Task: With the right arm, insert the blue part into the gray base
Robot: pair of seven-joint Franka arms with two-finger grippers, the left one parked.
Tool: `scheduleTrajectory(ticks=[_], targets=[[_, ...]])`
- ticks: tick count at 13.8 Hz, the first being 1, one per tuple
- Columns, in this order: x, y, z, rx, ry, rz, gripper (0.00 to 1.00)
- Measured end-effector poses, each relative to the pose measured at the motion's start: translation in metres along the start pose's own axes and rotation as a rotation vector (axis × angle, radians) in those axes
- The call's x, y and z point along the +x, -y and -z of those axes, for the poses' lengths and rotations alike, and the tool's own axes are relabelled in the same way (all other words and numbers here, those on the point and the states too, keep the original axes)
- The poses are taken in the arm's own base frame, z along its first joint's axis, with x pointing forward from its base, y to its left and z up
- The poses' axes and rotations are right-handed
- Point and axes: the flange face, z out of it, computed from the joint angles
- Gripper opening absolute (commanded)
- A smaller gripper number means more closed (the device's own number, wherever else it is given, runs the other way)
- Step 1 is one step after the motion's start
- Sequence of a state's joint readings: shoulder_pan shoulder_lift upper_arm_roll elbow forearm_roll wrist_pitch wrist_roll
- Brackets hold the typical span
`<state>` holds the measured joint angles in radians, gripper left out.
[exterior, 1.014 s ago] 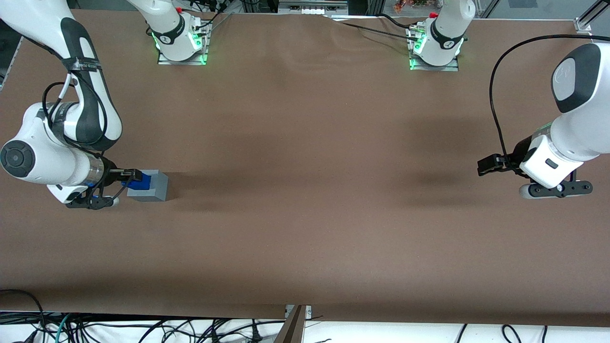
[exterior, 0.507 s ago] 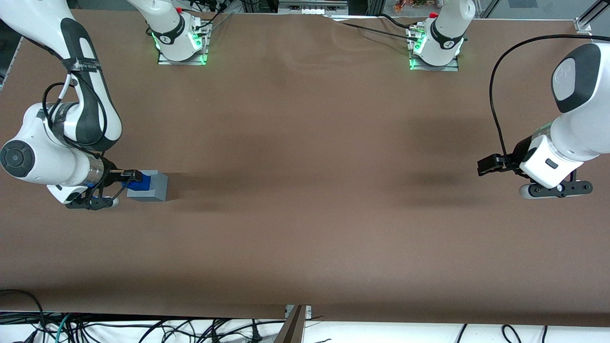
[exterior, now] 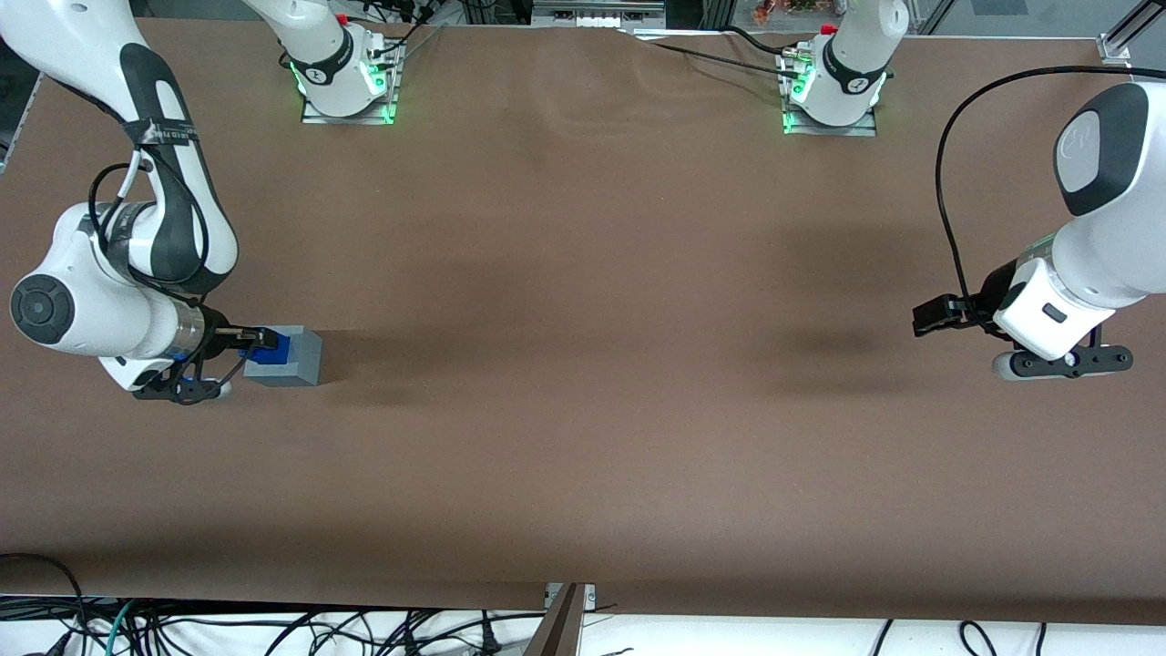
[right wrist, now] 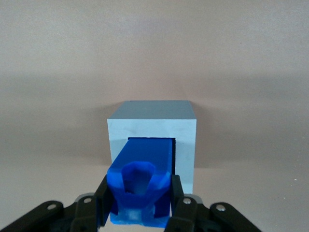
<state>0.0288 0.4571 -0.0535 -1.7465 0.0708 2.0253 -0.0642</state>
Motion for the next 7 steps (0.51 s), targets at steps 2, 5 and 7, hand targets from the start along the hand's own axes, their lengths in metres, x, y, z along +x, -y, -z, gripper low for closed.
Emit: scheduleTrajectory(ticks=[2, 5, 7], targets=[[0.0002, 0.0000, -0.0001, 0.000, -0.002, 0.000, 0.17], [-0.0001, -0.0002, -0.0017, 0.000, -0.009, -0.001, 1.00], [-0.0009, -0.0005, -0.0085, -0.002, -0.020, -0.001, 1.00]])
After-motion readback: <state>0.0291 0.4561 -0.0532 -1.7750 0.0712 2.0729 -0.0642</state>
